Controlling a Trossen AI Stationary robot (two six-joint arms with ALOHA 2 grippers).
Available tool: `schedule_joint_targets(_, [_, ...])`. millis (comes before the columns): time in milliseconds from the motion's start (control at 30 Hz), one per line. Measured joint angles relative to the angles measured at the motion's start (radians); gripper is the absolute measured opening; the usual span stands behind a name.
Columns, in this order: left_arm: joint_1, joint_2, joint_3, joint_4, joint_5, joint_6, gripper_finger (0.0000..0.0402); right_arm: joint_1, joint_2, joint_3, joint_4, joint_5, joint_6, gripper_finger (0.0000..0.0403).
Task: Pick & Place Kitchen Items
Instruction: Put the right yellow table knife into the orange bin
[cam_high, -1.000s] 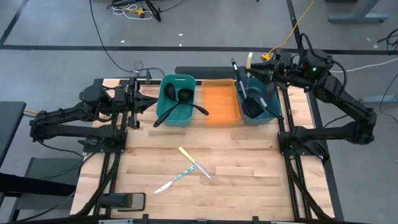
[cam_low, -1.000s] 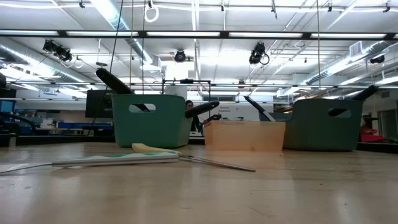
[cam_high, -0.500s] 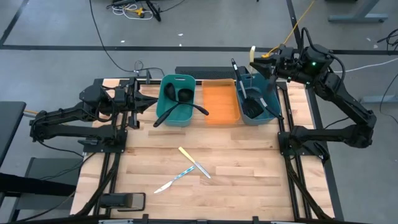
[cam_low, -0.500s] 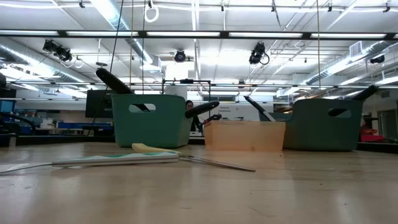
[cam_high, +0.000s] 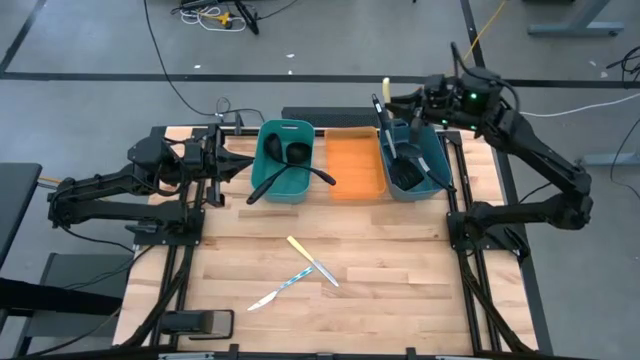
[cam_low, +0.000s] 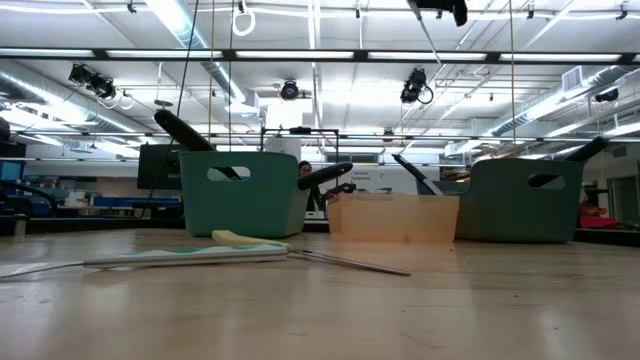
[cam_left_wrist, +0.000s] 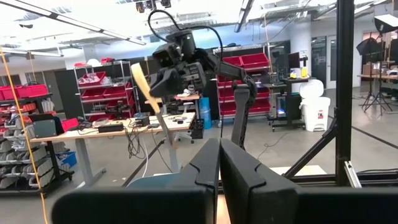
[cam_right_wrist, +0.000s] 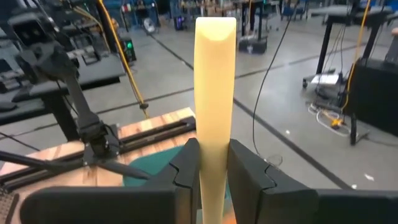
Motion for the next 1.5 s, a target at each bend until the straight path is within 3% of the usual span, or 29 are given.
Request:
schedule_joint_targets(933, [0.0, 0.0, 0.0, 0.0, 0.0, -0.007, 0.0016, 0.0, 0.164, 0.0, -0.131, 0.063, 0.03, 0.0061])
schedule_joint_targets(1500, [0.0, 0.0, 0.0, 0.0, 0.0, -0.008, 0.0016, 0.0, 0.305, 0.0, -0.165, 0.083, 0.15, 0.0061])
